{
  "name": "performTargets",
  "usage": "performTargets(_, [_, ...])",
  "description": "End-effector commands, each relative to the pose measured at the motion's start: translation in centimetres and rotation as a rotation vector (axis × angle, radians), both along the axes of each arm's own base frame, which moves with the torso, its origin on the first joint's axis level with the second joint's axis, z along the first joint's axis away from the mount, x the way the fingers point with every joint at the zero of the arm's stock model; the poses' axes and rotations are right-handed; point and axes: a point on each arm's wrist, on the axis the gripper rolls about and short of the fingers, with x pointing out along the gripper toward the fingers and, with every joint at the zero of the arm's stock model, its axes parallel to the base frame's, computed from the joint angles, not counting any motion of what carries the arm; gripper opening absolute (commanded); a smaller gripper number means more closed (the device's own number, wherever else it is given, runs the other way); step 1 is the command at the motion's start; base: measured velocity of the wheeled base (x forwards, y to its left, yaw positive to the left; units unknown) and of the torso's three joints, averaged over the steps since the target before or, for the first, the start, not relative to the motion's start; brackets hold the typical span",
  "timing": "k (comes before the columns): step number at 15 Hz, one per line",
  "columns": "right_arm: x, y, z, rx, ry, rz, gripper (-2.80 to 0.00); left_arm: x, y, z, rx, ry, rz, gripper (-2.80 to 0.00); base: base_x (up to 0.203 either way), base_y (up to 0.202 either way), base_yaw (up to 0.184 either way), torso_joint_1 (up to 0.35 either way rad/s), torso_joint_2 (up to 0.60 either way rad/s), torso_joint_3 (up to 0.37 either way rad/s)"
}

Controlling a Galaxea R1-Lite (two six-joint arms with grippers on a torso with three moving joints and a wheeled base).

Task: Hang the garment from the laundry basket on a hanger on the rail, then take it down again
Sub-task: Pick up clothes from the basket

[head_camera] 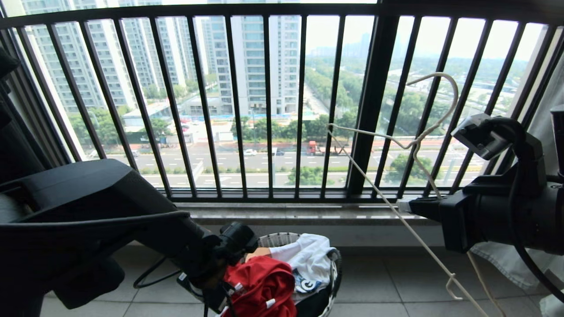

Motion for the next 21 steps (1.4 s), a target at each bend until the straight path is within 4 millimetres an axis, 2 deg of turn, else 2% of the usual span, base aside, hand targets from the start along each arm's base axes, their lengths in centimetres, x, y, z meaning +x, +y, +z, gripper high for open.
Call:
performTargets(1, [0.1,-0.2,0.1,0.001,-0.002,-0.01,-2.8,-0.4,-1.6,3.0,-0.093,-0.062,-0.066,-2.8,0.0,0.0,0.0,0.0,0.0,0.0])
performTargets(3, [0.2,-0.3,0.1,0.0,-0.001,-0.019,-2.8,0.2,-3.1,5.0,-0.121,-0.091,-0.133,-2.8,0.0,0.0,0.0,0.0,0.0,0.0])
performTargets(4, [0.2,-0.3,0.1,0.0,-0.001,-0.019,-2.8,0.6,-3.8,5.9,-0.122,-0.099,-0.163,0.0,0.0,0.0,0.0,0.0,0.0,0.0])
performTargets(6, [0.3,-0.3,0.1,0.001,-0.003,-0.019,-2.8,2.2,-5.7,7.4,-0.11,-0.118,-0.245,0.0,0.0,0.0,0.0,0.0,0.0,0.0])
performTargets(7, [0.3,-0.3,0.0,-0.001,0.0,-0.019,-2.8,3.1,-6.6,7.6,-0.086,-0.118,-0.304,0.0,0.0,0.0,0.0,0.0,0.0,0.0])
performTargets(8, [0.3,-0.3,0.1,0.0,-0.001,-0.019,-2.8,4.2,-7.5,7.0,-0.057,-0.109,-0.362,0.0,0.0,0.0,0.0,0.0,0.0,0.0])
performTargets(13, [0.6,-0.1,-0.2,-0.006,0.009,-0.019,-2.8,8.8,-11.6,1.7,0.057,-0.078,-0.576,0.0,0.0,0.0,0.0,0.0,0.0,0.0])
performTargets(18, [0.6,-0.1,-0.2,-0.006,0.01,-0.019,-2.8,10.0,-13.1,-1.4,0.087,-0.063,-0.646,0.0,0.0,0.0,0.0,0.0,0.0,0.0])
performTargets(21, [0.6,-0.1,-0.2,-0.006,0.01,-0.02,-2.8,9.7,-13.3,-2.2,-0.014,-0.016,-0.624,0.0,0.0,0.0,0.0,0.0,0.0,0.0])
